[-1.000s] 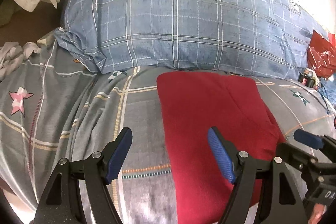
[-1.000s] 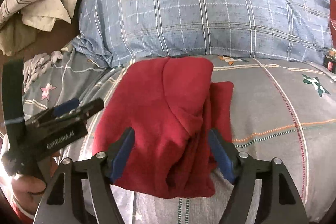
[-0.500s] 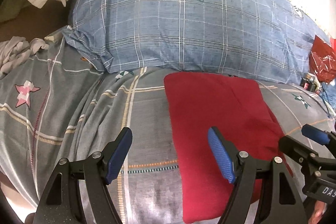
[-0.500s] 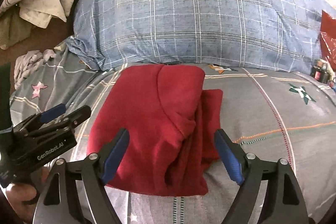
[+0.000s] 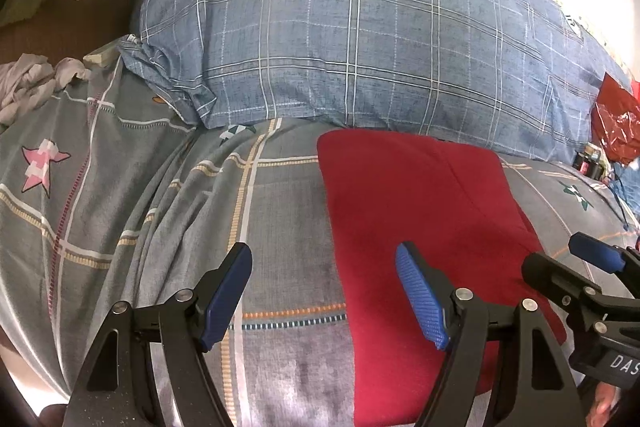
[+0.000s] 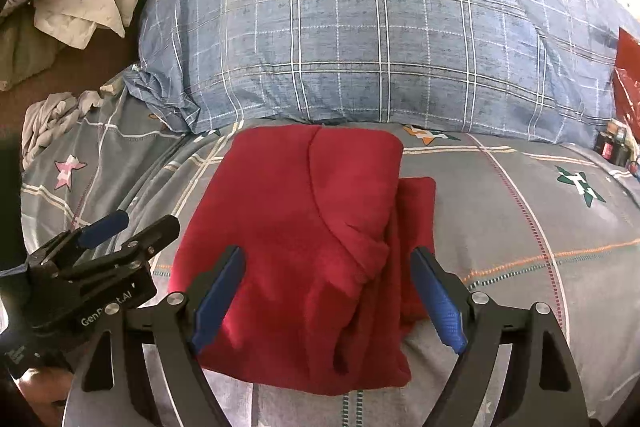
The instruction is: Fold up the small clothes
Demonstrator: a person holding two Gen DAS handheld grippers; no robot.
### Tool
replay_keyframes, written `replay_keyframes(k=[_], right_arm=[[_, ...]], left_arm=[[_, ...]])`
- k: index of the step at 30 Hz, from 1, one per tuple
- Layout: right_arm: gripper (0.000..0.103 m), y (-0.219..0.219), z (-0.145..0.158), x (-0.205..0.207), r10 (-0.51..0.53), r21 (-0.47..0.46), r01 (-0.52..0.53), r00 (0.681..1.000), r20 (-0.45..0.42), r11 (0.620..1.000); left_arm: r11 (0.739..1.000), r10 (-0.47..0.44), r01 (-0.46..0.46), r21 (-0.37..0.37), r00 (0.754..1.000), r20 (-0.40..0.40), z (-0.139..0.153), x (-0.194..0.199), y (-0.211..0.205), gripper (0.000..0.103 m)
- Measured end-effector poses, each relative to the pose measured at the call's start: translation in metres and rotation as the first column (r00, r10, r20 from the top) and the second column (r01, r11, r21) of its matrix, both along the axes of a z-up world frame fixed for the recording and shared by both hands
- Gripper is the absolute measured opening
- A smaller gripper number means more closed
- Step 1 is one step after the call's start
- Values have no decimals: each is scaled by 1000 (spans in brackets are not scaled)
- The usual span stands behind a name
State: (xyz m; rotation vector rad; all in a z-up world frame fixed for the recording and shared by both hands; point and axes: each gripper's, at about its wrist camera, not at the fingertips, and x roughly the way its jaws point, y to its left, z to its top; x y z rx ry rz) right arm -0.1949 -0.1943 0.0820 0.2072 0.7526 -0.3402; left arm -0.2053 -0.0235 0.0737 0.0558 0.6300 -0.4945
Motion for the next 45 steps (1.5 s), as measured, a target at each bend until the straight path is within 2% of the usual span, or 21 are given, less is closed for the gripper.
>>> replay_keyframes(k=[45], right_arm=[[86, -6, -11, 13, 13, 32, -12, 999, -41, 999]], left_arm=[[1000, 3, -4, 27, 1000, 28, -4, 0, -3, 74]])
